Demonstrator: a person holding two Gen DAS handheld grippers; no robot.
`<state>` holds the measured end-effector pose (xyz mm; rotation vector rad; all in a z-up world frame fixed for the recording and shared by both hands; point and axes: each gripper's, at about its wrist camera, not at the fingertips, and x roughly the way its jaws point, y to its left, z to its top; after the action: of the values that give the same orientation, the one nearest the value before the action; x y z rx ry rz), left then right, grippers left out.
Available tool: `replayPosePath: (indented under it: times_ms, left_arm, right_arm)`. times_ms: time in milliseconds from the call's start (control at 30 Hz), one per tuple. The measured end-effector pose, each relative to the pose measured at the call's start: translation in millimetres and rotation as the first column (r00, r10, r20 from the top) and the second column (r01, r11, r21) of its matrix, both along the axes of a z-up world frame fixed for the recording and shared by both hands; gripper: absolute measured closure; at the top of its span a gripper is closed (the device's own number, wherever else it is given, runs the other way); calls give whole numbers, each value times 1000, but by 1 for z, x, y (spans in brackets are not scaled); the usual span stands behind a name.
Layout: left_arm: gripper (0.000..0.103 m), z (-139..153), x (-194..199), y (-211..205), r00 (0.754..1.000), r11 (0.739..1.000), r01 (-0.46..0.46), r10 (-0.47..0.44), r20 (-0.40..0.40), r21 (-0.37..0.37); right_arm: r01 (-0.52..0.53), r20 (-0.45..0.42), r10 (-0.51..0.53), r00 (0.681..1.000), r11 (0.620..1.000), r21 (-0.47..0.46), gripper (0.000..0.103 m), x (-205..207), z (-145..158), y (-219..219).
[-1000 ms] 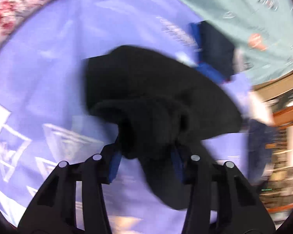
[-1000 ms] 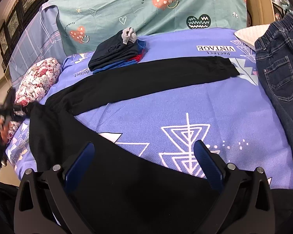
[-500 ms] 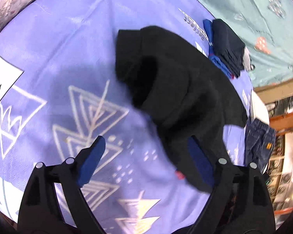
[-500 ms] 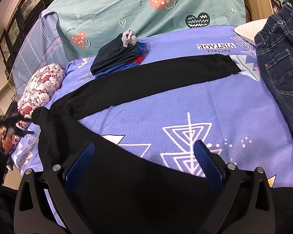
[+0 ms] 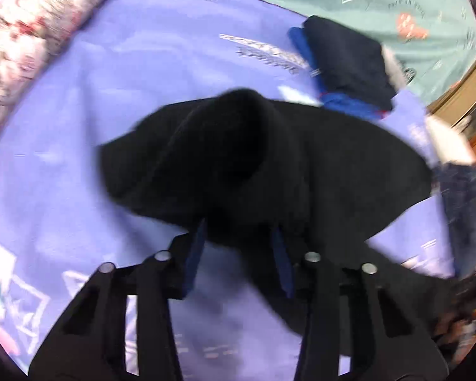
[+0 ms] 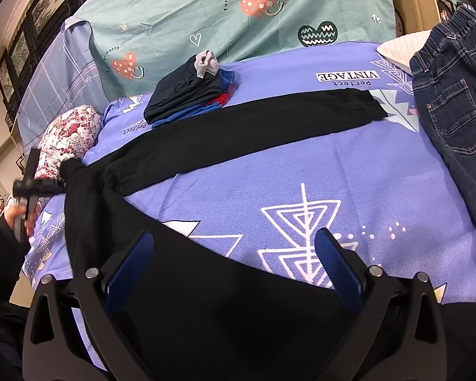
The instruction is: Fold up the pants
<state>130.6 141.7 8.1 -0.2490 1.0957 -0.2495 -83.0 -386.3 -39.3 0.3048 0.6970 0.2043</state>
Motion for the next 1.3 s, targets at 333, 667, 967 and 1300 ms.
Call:
replayPosePath:
  times_ms: [333, 667, 967, 1300]
  left_arm:
    - [46, -19, 28, -2, 991, 999, -16, 12, -136, -30]
    - [93, 10, -2, -20, 998, 994, -46, 51, 41, -99]
    - [94, 37, -151, 68, 983, 943, -158, 179, 48, -292]
    - [88, -54, -189, 95, 967, 892, -254, 225, -121, -374]
  right_arm:
    - [-4, 0, 4, 1000, 999, 32, 1, 0, -1, -5]
    - [-9, -1, 9, 1000, 999, 43, 1, 0, -2, -6]
    - [-28, -45, 29, 999, 999, 24, 1, 6, 0, -3]
    - [-481, -32, 490, 871, 839, -254, 1, 97, 124, 163]
